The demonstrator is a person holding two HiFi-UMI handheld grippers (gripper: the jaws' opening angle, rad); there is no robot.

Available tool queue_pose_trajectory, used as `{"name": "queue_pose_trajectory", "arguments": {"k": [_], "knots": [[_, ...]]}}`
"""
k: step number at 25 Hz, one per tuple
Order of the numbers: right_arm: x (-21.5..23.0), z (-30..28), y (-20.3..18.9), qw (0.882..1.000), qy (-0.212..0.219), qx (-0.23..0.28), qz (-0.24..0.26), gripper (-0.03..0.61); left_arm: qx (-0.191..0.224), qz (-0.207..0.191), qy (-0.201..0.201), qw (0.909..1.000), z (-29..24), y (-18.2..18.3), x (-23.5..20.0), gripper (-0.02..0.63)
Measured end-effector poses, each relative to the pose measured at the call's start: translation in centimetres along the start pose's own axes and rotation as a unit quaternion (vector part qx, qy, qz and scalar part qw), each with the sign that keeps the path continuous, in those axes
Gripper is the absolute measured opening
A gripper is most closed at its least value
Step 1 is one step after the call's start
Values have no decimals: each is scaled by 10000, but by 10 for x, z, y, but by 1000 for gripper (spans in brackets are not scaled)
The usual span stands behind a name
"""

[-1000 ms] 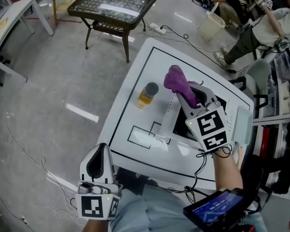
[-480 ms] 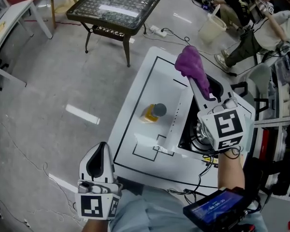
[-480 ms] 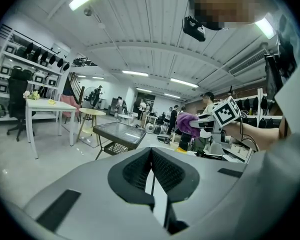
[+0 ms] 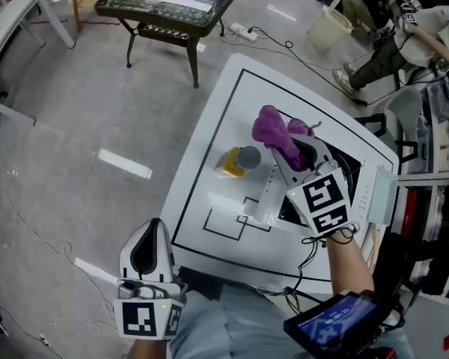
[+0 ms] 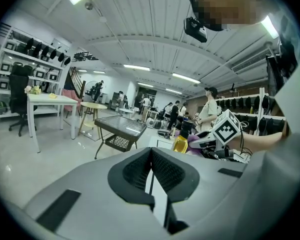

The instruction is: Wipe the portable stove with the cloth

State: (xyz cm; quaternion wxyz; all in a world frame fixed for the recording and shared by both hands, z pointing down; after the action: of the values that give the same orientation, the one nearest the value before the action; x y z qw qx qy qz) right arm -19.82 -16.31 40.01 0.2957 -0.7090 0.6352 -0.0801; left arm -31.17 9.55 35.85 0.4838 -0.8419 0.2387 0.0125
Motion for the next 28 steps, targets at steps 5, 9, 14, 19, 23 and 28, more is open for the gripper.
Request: {"name": "queue_pose_trajectory", "arguments": {"k": [5,9,14,19,23,28], "knots": [[-25,6,-13,9991,285,-248,188,126,-49,-16,-30,10000,11,-12,9,18],[-44,10,-25,9968,535,-485,344,127,-21,-37,-106,9999,18,-16,18,18],[-59,16,-31,9945,780,-549,432,127,11,-47,-103,9999,22,-17,22,18],[-69,22,-38,9932,916,-545,462,126,41,-63,-112,9999,26,-19,30,18],[-76,26,-44,9926,995,-504,473,127,66,-80,-110,9999,30,-23,35,18],[-84,29,-51,9918,1028,-434,619,127,105,-101,-89,9999,32,-29,45,18]]}}
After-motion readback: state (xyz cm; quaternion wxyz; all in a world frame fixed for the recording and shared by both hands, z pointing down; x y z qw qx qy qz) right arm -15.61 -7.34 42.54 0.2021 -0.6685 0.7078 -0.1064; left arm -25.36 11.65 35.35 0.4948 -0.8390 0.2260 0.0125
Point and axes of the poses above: the fingertips, and each gripper's own axes: z backward along the fingers, x to its right, y out of its top, the point moved 3 cm from there along z, backward along the fingers, and after that the axes turned 14 degrees about -x, right-handed, at the moved point
